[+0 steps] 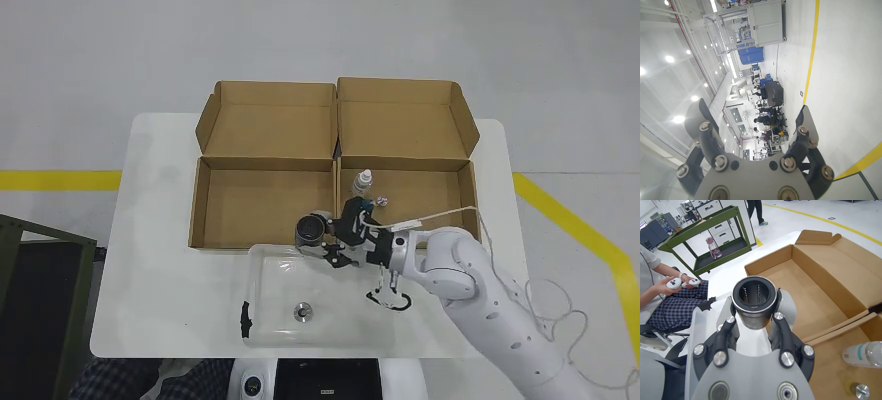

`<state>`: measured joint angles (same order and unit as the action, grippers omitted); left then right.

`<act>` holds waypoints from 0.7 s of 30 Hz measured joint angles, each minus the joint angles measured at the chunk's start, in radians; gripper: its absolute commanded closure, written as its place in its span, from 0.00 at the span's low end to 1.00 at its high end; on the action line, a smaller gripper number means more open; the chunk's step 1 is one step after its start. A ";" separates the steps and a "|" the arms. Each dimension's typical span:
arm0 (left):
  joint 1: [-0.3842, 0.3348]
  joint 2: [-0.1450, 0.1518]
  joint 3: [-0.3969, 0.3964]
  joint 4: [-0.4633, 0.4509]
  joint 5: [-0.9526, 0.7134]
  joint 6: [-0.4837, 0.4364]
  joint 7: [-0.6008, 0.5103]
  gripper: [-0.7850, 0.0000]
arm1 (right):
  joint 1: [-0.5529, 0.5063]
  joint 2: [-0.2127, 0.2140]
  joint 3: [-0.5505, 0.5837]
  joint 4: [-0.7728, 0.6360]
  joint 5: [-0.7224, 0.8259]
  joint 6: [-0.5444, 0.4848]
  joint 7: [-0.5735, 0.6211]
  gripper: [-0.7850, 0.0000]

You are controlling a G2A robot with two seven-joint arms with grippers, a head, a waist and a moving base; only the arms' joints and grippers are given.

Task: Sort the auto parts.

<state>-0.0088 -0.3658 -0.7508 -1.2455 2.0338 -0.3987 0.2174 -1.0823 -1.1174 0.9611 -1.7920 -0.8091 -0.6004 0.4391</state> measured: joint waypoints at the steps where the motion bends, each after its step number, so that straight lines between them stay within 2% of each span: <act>1: 0.000 0.000 0.000 0.000 0.000 0.000 0.000 0.00 | 0.014 -0.004 -0.008 0.009 -0.011 0.019 -0.008 1.00; 21: 0.000 0.000 0.000 0.000 0.000 0.000 0.000 0.00 | 0.185 -0.077 -0.160 0.179 -0.191 0.208 -0.053 1.00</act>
<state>-0.0088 -0.3658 -0.7508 -1.2455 2.0338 -0.3987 0.2174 -0.8971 -1.1940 0.8014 -1.6134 -0.9998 -0.3927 0.3861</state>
